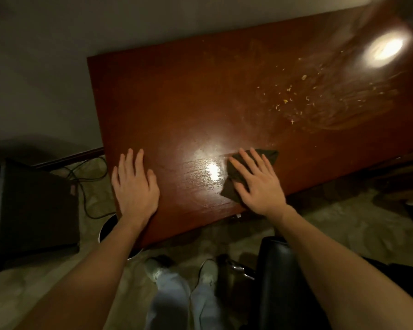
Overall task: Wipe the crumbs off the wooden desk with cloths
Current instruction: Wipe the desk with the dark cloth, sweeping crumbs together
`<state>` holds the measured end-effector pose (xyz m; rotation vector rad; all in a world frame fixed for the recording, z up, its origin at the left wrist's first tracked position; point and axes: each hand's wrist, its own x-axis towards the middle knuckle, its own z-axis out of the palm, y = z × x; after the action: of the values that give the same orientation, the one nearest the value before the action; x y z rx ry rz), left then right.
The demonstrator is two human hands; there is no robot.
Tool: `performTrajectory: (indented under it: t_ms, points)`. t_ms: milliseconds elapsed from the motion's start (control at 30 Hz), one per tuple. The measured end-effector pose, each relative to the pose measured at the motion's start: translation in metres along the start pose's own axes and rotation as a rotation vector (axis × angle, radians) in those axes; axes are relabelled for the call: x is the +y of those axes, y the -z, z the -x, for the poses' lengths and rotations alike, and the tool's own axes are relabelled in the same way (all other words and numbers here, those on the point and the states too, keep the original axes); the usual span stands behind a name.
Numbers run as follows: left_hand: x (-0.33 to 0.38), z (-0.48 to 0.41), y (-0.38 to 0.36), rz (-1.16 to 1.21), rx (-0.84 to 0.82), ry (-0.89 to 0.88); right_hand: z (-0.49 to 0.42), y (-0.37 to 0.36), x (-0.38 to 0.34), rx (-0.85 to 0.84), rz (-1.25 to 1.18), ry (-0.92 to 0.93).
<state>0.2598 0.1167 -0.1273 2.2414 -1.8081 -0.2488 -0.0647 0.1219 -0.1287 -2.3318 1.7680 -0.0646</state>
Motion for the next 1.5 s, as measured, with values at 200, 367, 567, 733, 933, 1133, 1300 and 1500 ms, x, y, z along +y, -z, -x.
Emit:
performTrajectory:
  t_ms: [200, 367, 567, 733, 933, 1133, 1300, 1500]
  points:
    - [0.006, -0.022, -0.008, -0.027, 0.041, -0.052, 0.002, -0.004, 0.009, 0.056, 0.026, -0.158]
    - [0.01, -0.04, -0.01, -0.013, 0.066, -0.026, 0.006, -0.017, -0.04, 0.027, 0.01, -0.147]
    - [0.018, -0.049, -0.015, -0.052, 0.054, -0.001, -0.019, -0.03, -0.102, -0.014, 0.062, -0.114]
    - [0.015, -0.049, -0.018, -0.08, 0.043, 0.014, -0.086, -0.026, -0.107, 0.013, 0.07, -0.12]
    - [0.013, -0.053, -0.019, -0.105, 0.027, 0.008, -0.177, -0.018, -0.106, 0.058, 0.032, -0.19]
    - [0.012, -0.052, -0.018, -0.088, 0.015, 0.011, -0.193, -0.017, -0.105, 0.068, 0.011, -0.185]
    - [0.015, -0.052, -0.014, -0.083, -0.014, 0.03, -0.129, -0.018, -0.111, 0.032, 0.018, -0.124]
    - [0.015, -0.098, 0.003, -0.188, -0.074, -0.06, -0.074, -0.022, -0.128, -0.055, 0.049, -0.157]
